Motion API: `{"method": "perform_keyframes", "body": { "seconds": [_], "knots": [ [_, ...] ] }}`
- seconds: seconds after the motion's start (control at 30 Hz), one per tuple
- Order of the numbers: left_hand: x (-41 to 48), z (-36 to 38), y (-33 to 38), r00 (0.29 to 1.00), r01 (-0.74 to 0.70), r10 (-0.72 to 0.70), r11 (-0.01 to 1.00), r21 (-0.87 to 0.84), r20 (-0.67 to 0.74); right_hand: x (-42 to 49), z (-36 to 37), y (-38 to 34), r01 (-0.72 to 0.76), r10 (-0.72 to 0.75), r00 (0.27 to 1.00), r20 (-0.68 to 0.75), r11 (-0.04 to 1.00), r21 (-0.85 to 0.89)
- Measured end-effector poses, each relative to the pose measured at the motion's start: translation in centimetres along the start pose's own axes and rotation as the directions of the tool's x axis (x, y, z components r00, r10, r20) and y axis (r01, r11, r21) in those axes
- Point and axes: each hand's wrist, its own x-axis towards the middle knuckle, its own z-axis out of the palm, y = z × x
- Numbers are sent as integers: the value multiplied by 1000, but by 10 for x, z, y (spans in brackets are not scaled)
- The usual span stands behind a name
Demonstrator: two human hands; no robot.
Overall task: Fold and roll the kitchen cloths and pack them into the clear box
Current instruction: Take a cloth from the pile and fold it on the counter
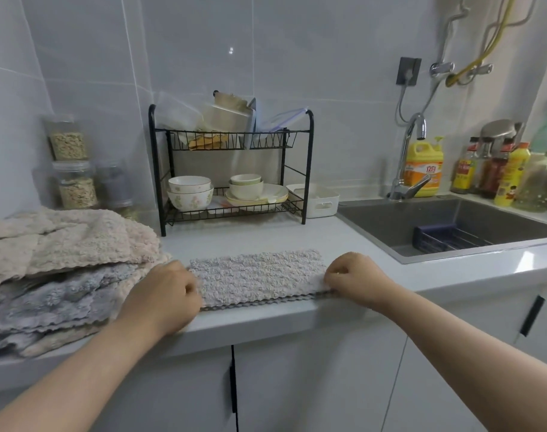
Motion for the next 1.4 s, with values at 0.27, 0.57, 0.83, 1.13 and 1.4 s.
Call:
{"method": "perform_keyframes", "body": {
  "seconds": [0.27, 0.57, 0.83, 1.13, 1.4],
  "knots": [
    [9, 23, 3, 982, 2, -4, 1000, 13, 187, 53, -9, -12, -622, 506, 764, 399, 418, 662],
    [10, 21, 3, 988, -88, 67, 985, 148, 136, 67, 7, -14, -442, 387, 895, 223, 836, 325],
    [72, 20, 56, 915, -143, 180, 982, -126, 361, 63, -10, -8, -351, 232, 935, 267, 709, 611],
    [113, 42, 92, 761, -199, 130, 979, 39, 636, 69, -19, 1, -402, 339, 911, 233, 614, 679],
    [101, 40, 53, 998, 25, -15, 985, -170, 57, 74, -51, -12, -294, 324, 945, 34, 803, 519]
  ]
}}
